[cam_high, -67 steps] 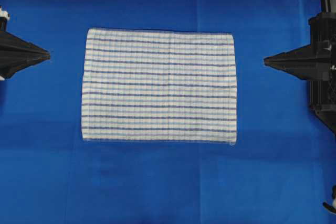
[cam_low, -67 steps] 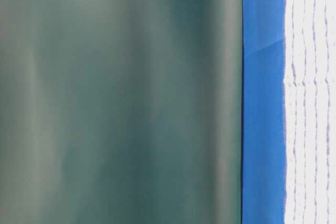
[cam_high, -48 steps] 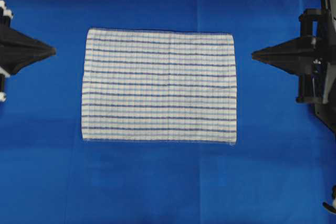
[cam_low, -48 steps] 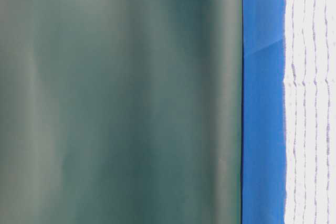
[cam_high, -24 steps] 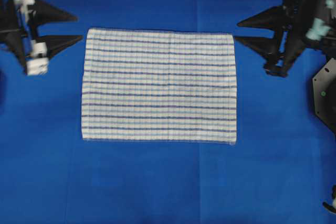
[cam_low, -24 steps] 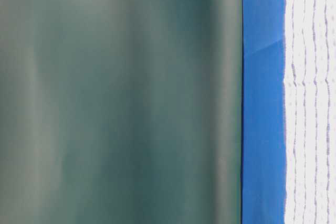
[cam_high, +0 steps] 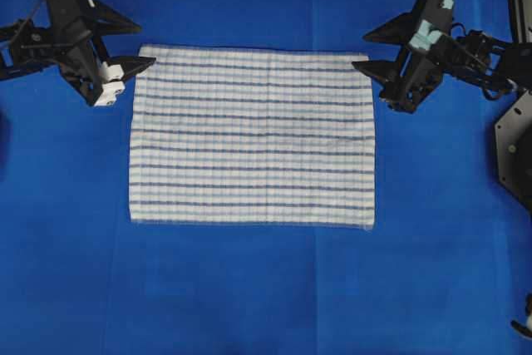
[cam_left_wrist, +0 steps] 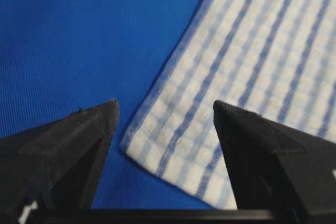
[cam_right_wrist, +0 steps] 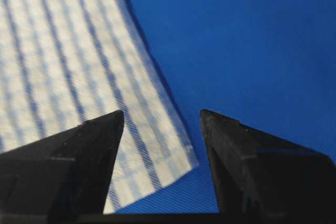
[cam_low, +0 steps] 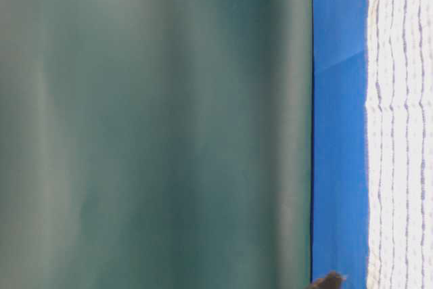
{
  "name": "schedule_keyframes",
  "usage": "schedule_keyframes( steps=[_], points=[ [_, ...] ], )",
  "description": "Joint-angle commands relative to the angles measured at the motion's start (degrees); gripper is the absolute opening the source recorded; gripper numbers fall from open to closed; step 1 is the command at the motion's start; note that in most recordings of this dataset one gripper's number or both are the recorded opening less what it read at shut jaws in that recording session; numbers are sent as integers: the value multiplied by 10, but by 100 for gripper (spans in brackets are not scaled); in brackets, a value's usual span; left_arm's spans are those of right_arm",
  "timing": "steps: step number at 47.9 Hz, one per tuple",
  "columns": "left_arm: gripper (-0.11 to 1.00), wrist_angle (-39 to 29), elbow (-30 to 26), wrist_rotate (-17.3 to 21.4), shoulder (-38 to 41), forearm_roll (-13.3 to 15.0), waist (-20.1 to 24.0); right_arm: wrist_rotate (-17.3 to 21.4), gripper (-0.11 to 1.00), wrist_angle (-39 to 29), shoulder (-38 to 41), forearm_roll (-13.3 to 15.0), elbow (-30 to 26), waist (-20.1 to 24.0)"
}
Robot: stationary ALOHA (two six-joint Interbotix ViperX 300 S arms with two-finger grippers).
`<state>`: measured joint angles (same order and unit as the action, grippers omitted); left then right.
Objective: Fold the blue towel.
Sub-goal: 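Move both grippers to the towel's top corners and grasp them, then lift the top corners and fold them down toward the bottom edge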
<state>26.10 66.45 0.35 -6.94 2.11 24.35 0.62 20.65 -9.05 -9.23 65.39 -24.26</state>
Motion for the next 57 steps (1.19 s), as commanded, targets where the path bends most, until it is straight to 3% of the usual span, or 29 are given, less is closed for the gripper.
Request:
schedule_keyframes(
  steps=[1, 20, 28, 36, 40, 57],
  points=[
    [68, 18, -8, 0, 20, 1, 8, 0, 65, 21, 26, -9, -6, -11],
    [62, 35, -11, -5, 96, 4, 20, 0, 64, 61, 105, -31, -10, -11],
    [34, 33, -20, -5, 111, 4, 18, 0, 53, 62, 106, -30, -10, -6],
    [6, 27, -20, -5, 117, 3, 15, -1, 17, 62, 106, -28, -9, -4],
    [4, 26, -20, -5, 115, 3, 11, -1, 6, 62, 106, -27, -10, -4],
    [4, 18, -20, -5, 78, 3, -5, -3, 5, 49, 68, -27, -14, -4]
  ],
)
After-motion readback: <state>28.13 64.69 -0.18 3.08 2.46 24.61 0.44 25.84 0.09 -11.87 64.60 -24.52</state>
